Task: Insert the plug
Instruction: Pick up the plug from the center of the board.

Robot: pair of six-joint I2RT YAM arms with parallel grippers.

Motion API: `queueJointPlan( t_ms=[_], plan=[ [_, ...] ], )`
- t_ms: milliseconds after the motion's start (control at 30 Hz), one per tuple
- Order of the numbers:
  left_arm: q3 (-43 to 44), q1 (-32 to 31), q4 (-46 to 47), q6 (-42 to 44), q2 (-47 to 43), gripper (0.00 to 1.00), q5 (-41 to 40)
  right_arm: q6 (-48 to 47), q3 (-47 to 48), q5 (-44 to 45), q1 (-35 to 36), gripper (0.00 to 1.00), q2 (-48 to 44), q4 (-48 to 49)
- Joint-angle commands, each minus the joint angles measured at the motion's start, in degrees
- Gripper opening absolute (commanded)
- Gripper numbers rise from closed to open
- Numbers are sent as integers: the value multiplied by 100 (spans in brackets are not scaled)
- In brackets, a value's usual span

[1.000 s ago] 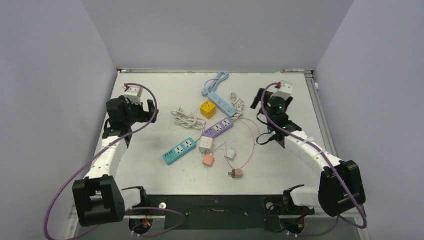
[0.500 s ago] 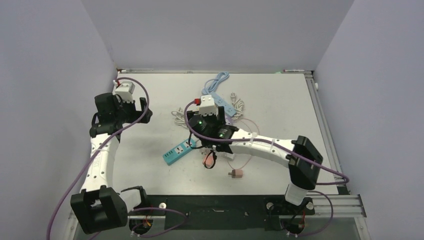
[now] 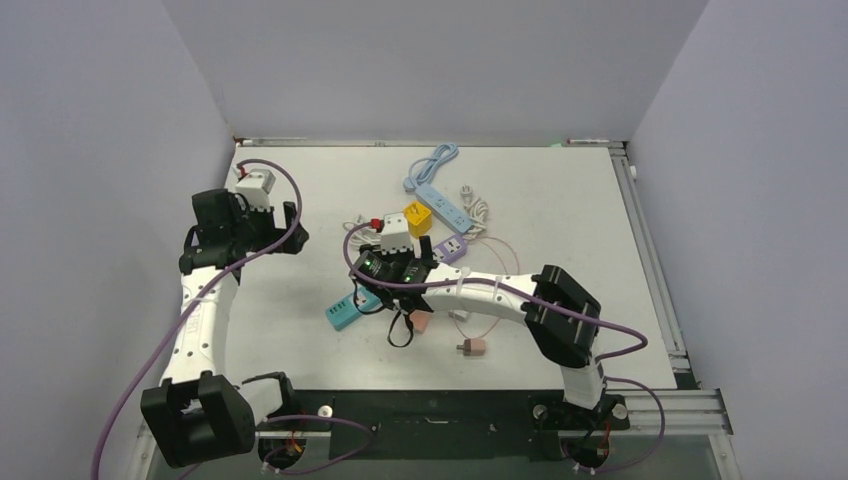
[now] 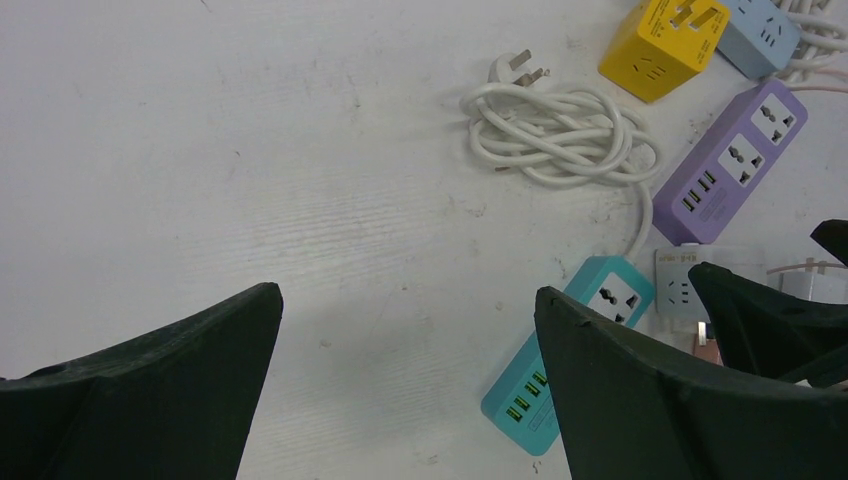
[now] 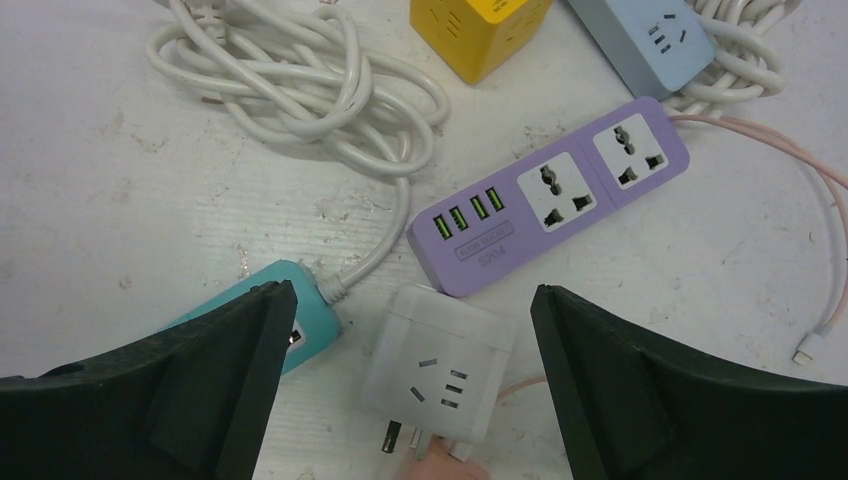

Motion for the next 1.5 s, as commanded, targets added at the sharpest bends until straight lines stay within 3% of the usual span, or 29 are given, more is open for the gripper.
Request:
queueJointPlan(
  t_ms=[0, 500, 800, 967, 1167, 1467],
  plan=[
    [289, 1, -139, 187, -9, 96, 204, 330, -28, -106, -15, 91, -23, -56],
    [422, -361, -371, 307, 17, 96, 207, 556, -771, -845, -220, 85, -32, 301],
    [501, -683, -390, 291, -32, 96, -51, 366, -875, -1178, -252, 53, -47, 508],
    [698, -929, -590, 368, -14, 96, -89, 238, -889, -1222, -340, 48, -184, 511],
    [1051, -1008, -931, 416, 25, 96, 206, -352, -1207, -1353, -512, 38, -1091, 1133],
    [1179, -1220, -1571, 617, -277, 96, 1051, -961, -2187, -2510, -873, 37, -2732, 2715]
  ],
)
